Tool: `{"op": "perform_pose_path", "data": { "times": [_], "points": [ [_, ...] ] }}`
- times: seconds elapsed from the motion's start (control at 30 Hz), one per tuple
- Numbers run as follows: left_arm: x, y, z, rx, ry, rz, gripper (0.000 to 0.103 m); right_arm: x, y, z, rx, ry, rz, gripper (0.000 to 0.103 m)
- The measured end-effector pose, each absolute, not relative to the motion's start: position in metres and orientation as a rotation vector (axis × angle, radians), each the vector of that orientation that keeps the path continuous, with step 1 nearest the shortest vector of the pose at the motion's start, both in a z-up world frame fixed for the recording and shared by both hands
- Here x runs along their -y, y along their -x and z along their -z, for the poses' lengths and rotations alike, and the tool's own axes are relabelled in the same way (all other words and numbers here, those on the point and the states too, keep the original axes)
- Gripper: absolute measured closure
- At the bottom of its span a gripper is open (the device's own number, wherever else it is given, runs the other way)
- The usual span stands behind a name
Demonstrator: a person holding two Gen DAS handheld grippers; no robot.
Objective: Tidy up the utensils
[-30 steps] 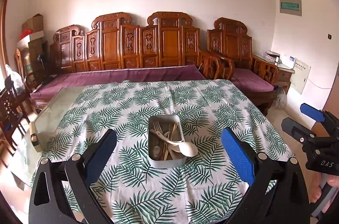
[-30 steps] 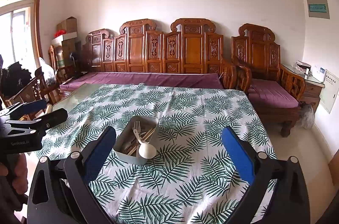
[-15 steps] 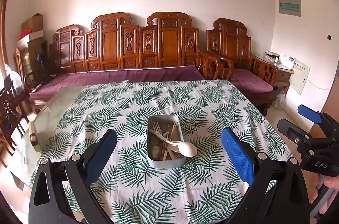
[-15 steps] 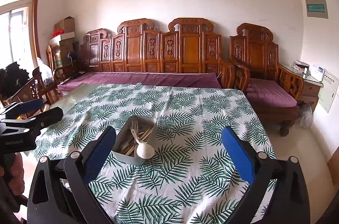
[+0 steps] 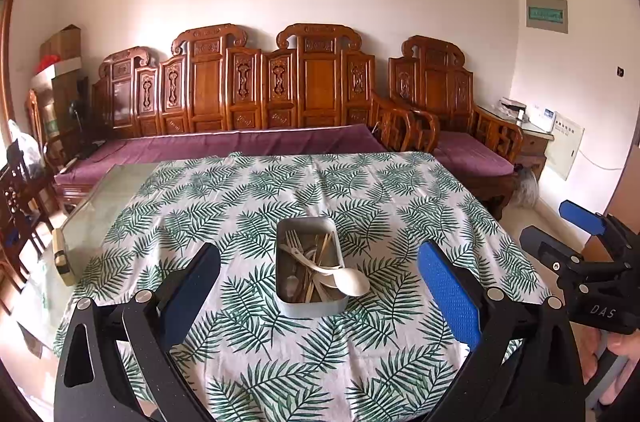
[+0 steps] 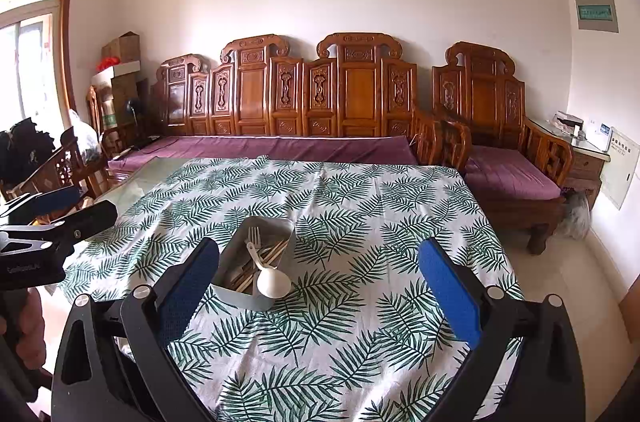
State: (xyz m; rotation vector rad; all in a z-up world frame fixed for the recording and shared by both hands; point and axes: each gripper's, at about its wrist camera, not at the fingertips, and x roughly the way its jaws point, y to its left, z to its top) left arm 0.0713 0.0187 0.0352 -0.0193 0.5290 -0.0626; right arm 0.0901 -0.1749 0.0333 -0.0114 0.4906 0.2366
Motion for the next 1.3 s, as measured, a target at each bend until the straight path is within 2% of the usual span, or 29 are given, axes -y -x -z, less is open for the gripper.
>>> {"op": "perform_pose_path", "data": {
  "times": [1.3],
  "points": [
    [-0.0178, -0.0699, -0.0342, -0.518, 0.027, 0.061, 0.008, 0.179, -0.0878, -0.036, -0.476, -0.01, -0.221, 0.003]
  ]
}}
